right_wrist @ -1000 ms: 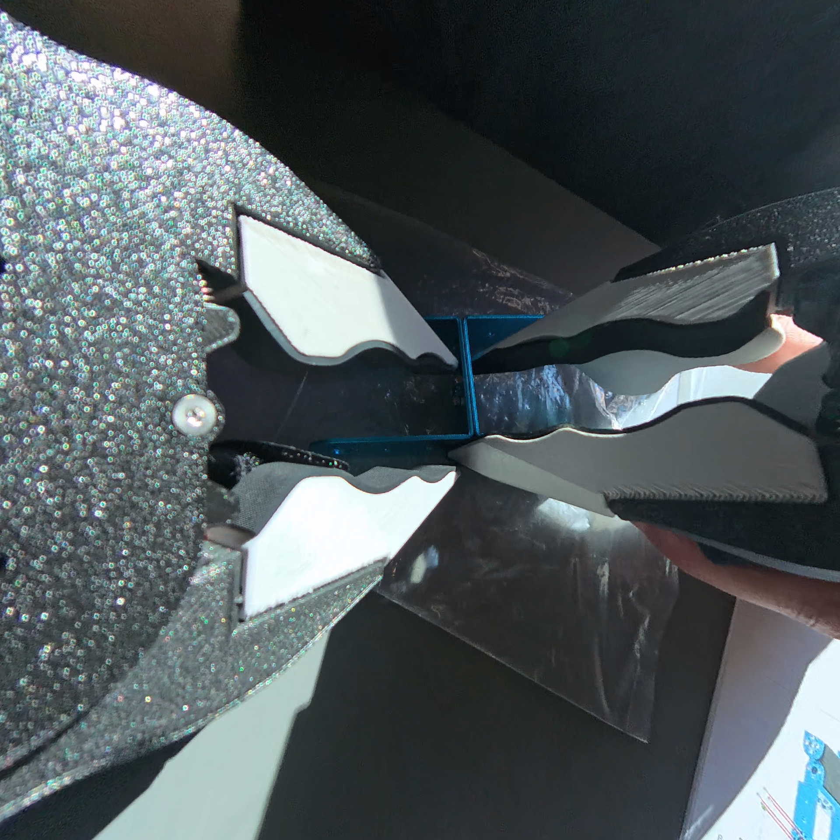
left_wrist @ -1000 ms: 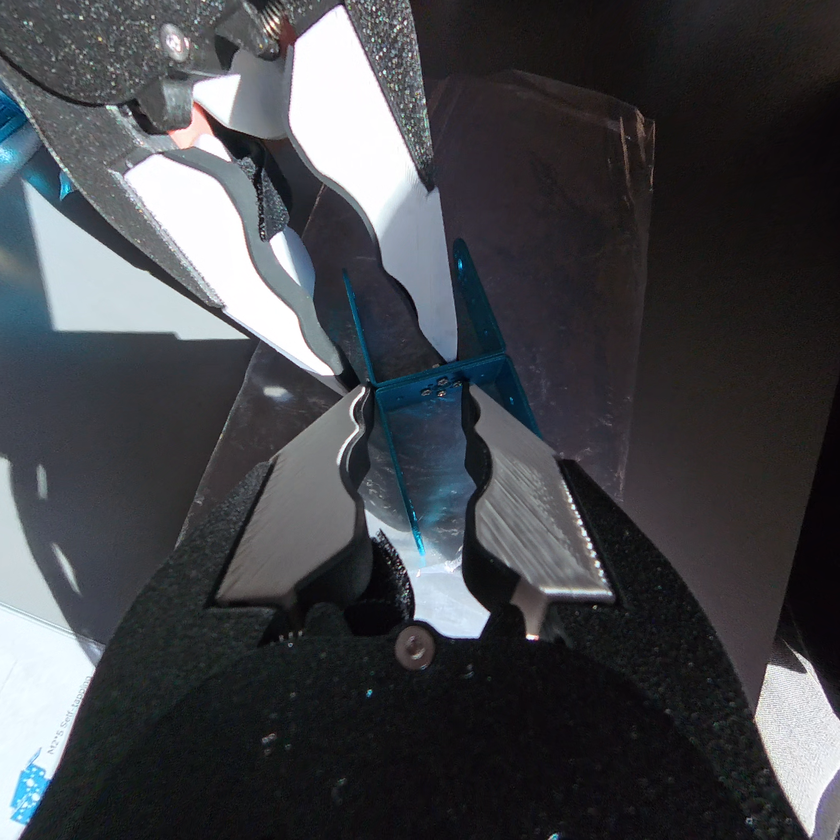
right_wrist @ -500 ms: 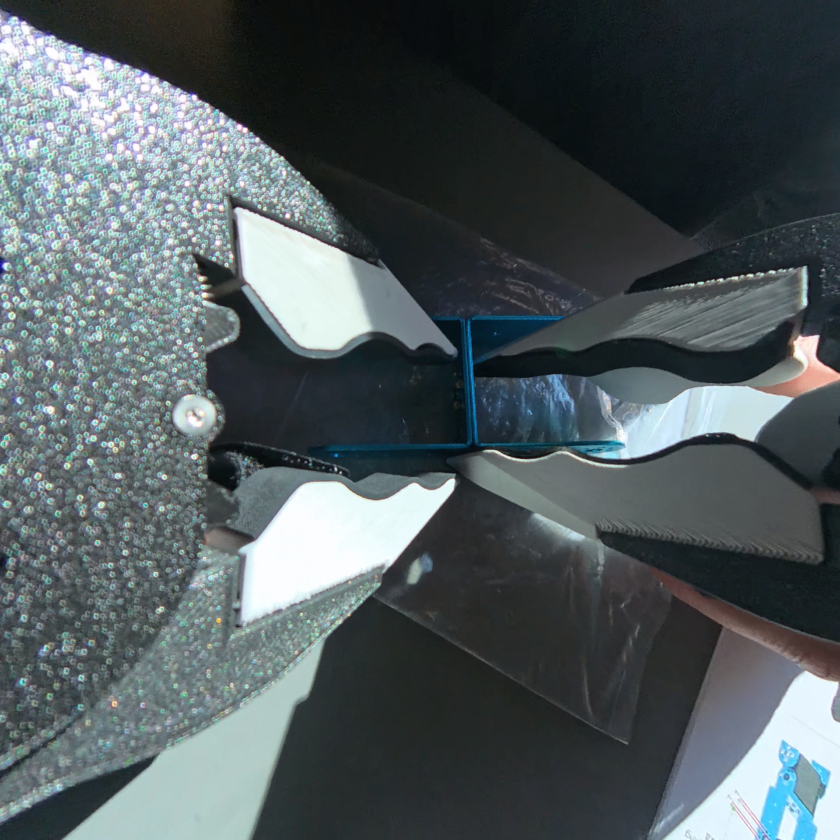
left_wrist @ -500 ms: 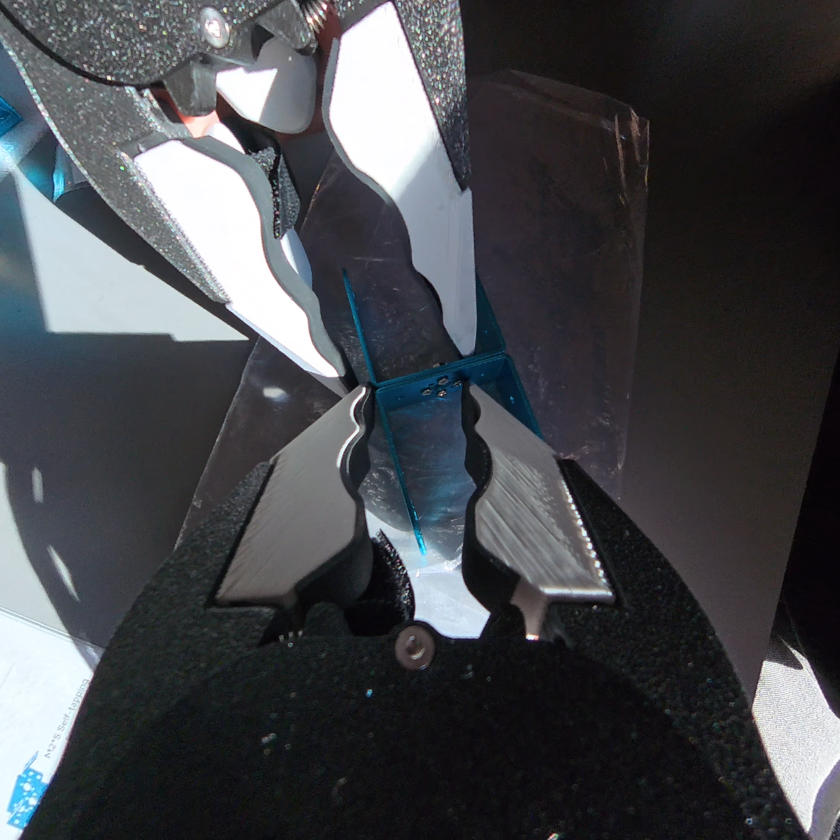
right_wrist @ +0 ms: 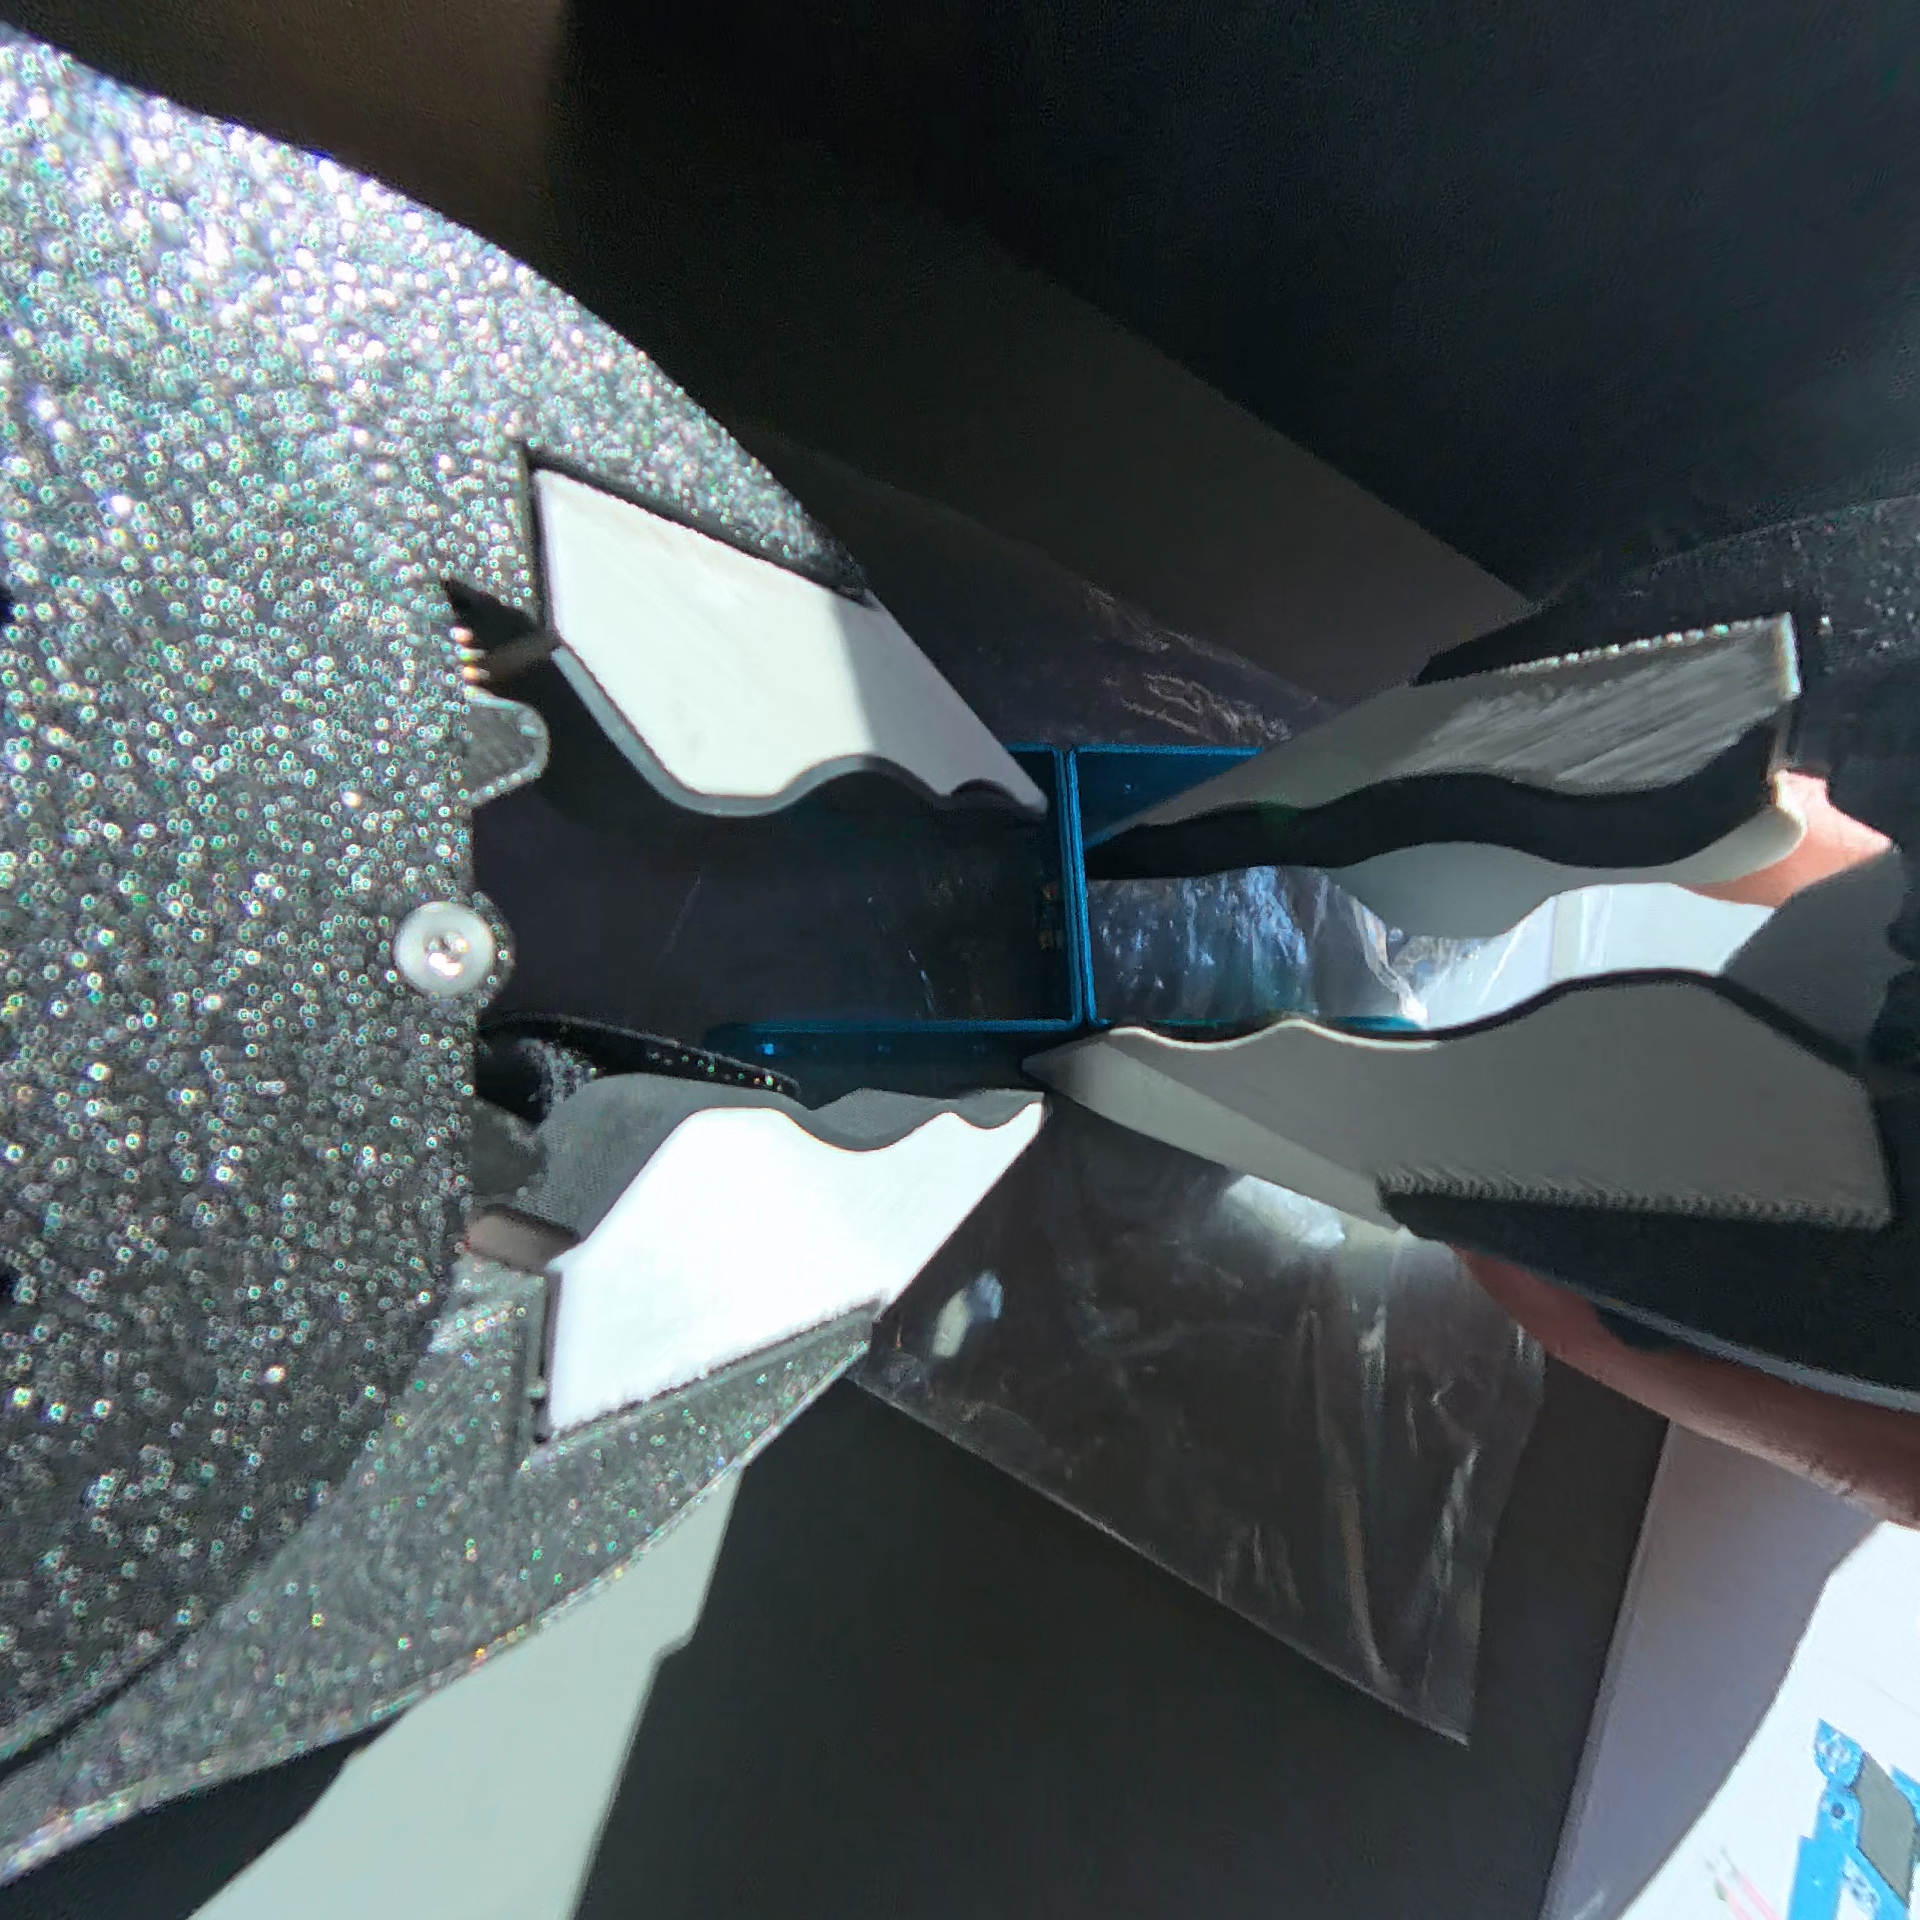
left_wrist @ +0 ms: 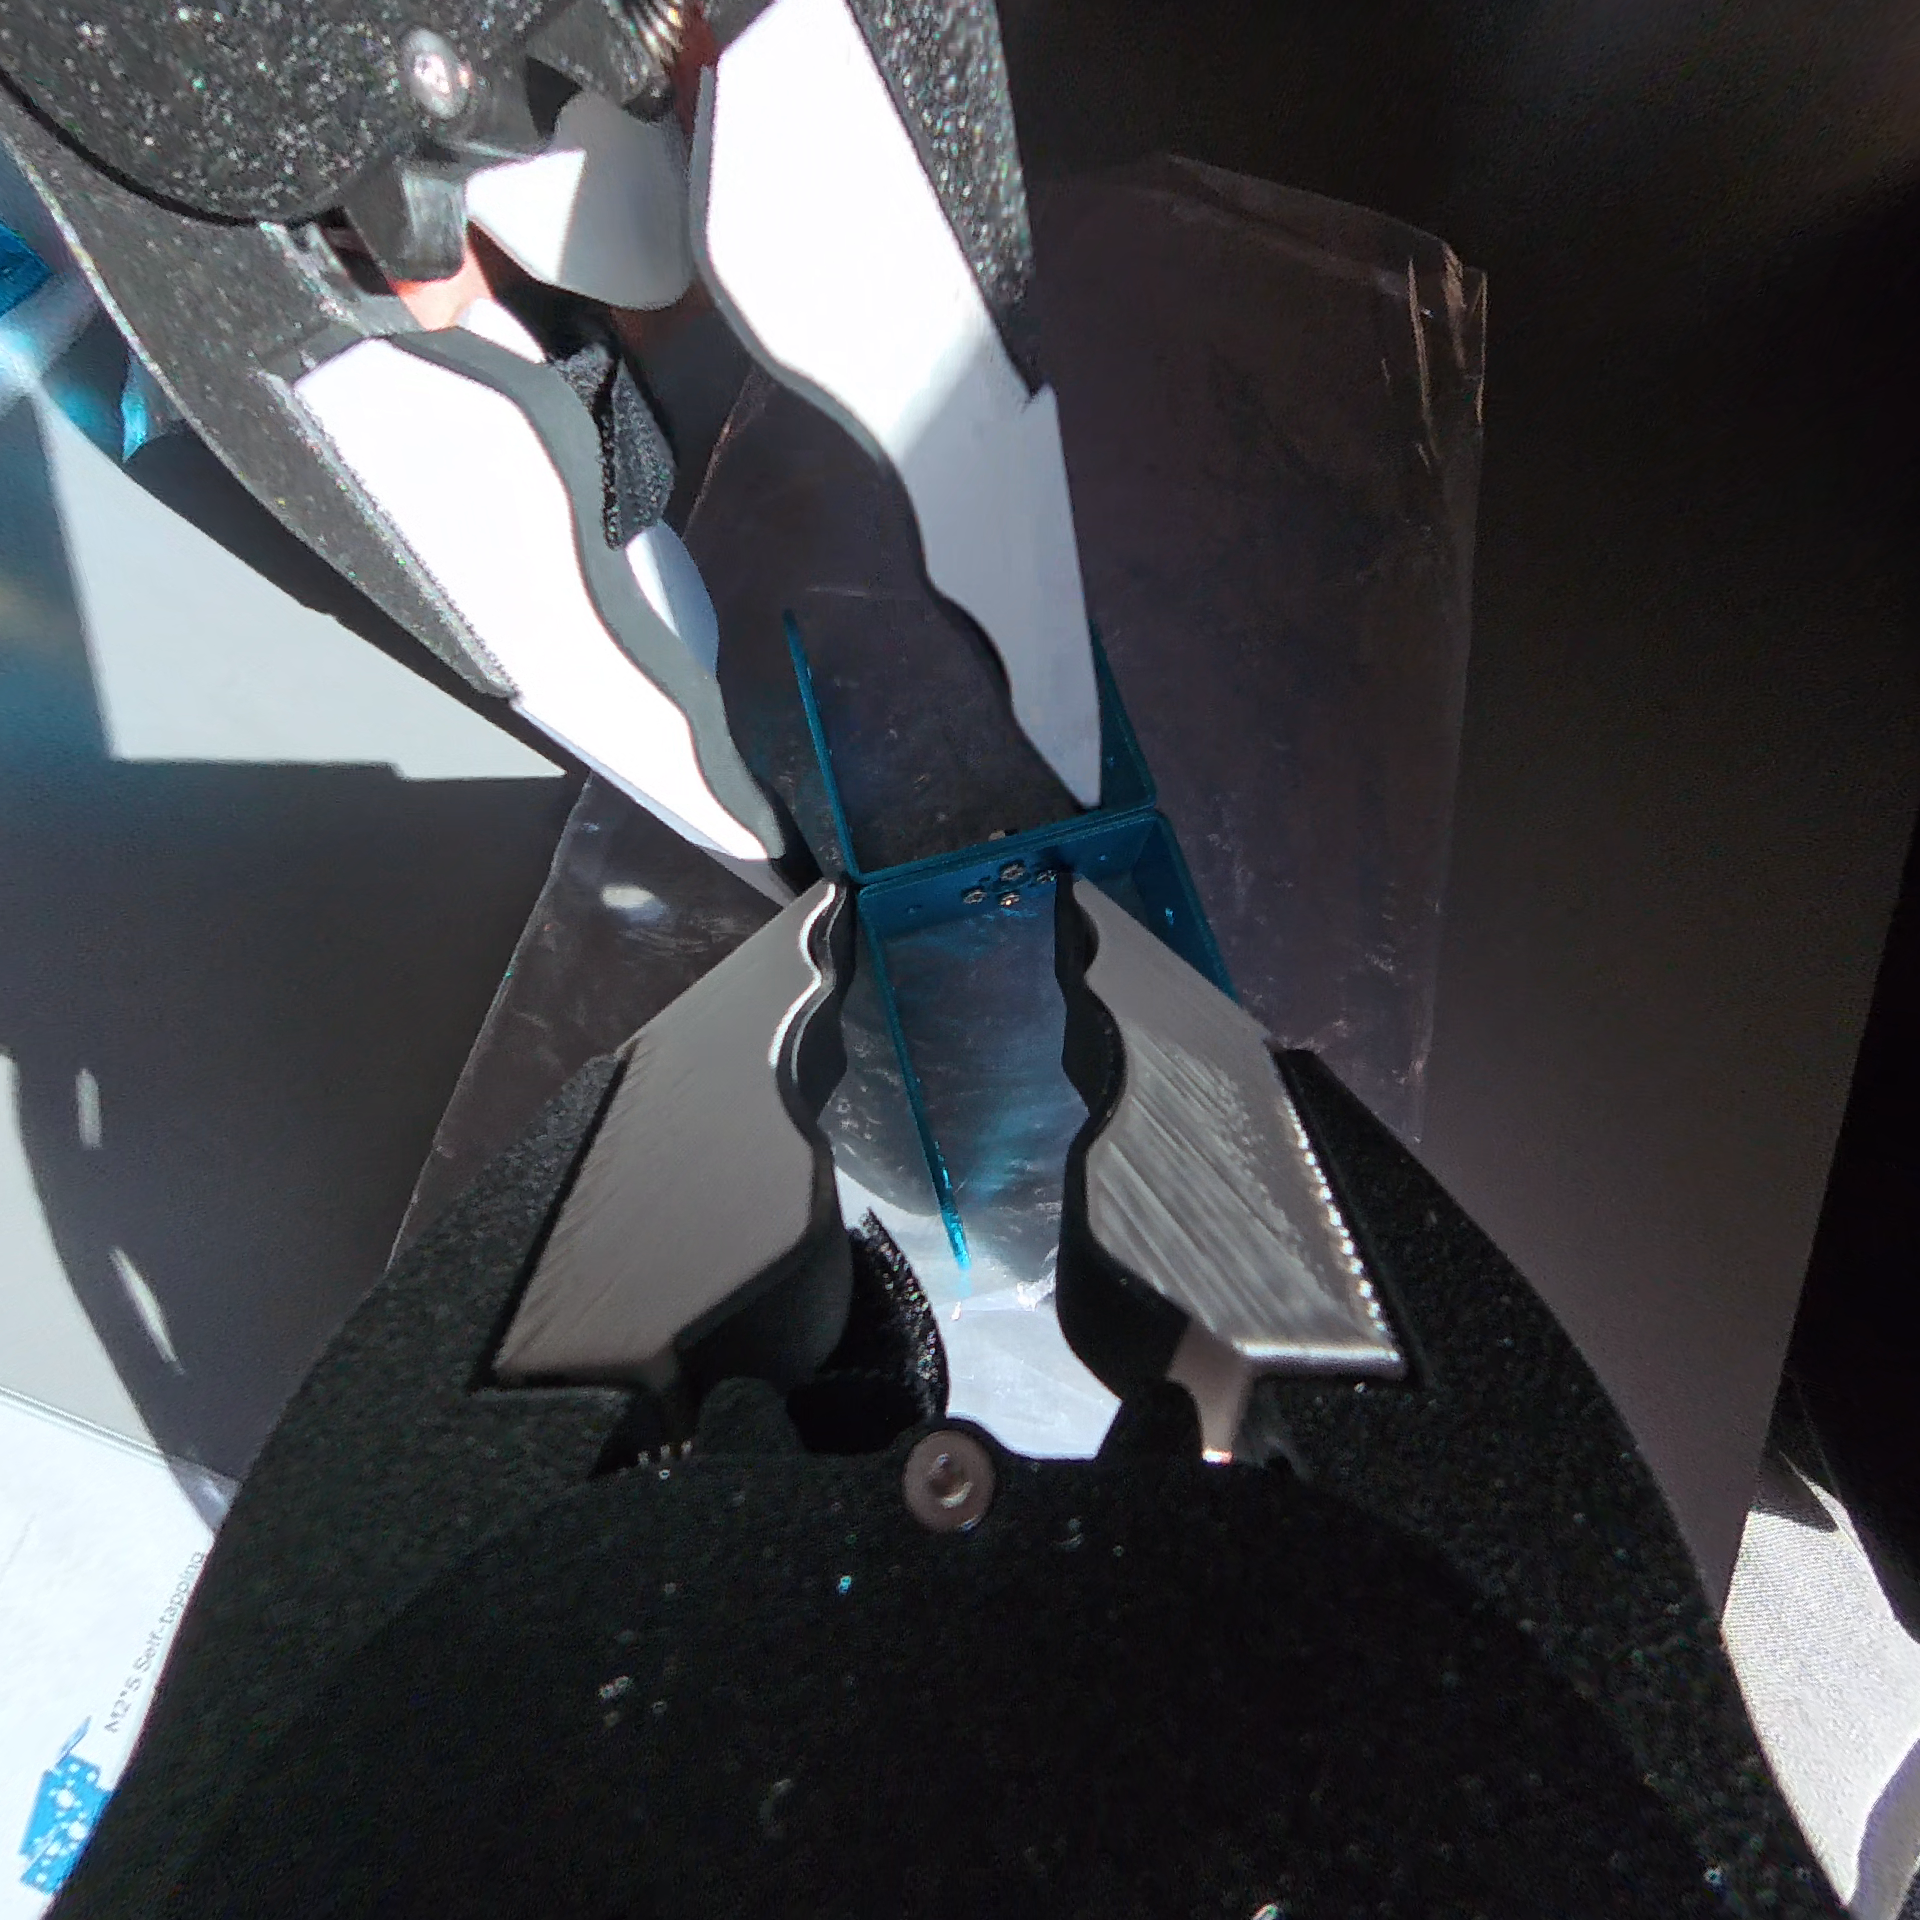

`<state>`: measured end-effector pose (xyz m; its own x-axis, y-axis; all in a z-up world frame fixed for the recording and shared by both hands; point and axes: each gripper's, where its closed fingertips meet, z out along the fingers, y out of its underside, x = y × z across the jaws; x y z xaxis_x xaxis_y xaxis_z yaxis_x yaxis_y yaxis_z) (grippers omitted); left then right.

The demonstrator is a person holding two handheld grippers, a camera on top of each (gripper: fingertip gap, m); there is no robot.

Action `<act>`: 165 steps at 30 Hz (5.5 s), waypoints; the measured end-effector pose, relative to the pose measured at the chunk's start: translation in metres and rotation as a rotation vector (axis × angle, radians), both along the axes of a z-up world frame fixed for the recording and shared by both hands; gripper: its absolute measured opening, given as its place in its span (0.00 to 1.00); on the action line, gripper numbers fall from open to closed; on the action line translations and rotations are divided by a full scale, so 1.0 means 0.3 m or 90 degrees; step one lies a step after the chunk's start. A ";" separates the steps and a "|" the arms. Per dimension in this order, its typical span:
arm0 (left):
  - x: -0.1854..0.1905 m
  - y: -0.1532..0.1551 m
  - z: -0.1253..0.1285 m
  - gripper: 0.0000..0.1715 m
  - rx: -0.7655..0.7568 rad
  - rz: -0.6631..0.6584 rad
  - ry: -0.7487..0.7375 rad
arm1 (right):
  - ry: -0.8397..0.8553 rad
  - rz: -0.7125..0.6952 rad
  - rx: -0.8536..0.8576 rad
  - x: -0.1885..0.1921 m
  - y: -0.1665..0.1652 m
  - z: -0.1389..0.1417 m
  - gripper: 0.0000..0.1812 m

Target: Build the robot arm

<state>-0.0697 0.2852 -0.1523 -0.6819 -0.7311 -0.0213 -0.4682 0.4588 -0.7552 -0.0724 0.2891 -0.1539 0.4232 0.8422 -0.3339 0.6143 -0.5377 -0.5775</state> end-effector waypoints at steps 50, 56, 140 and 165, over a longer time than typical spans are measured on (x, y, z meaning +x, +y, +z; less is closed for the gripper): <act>-0.006 -0.010 0.001 0.22 0.000 -0.003 0.001 | -0.051 0.001 0.049 0.004 0.010 -0.011 0.25; -0.004 -0.006 0.001 0.21 0.000 0.001 0.002 | -0.027 -0.013 0.008 0.003 0.011 -0.005 0.23; 0.020 0.022 -0.014 0.14 0.032 -0.007 -0.021 | -0.030 0.012 -0.014 0.004 -0.009 -0.009 0.22; 0.017 0.005 -0.032 0.03 0.055 -0.016 -0.019 | 0.007 0.028 -0.053 -0.016 -0.050 0.009 0.27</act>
<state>-0.0646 0.2867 -0.1618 -0.6982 -0.7083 -0.1043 -0.4336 0.5342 -0.7257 -0.0773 0.2740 -0.1514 0.3823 0.8289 -0.4085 0.6323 -0.5570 -0.5384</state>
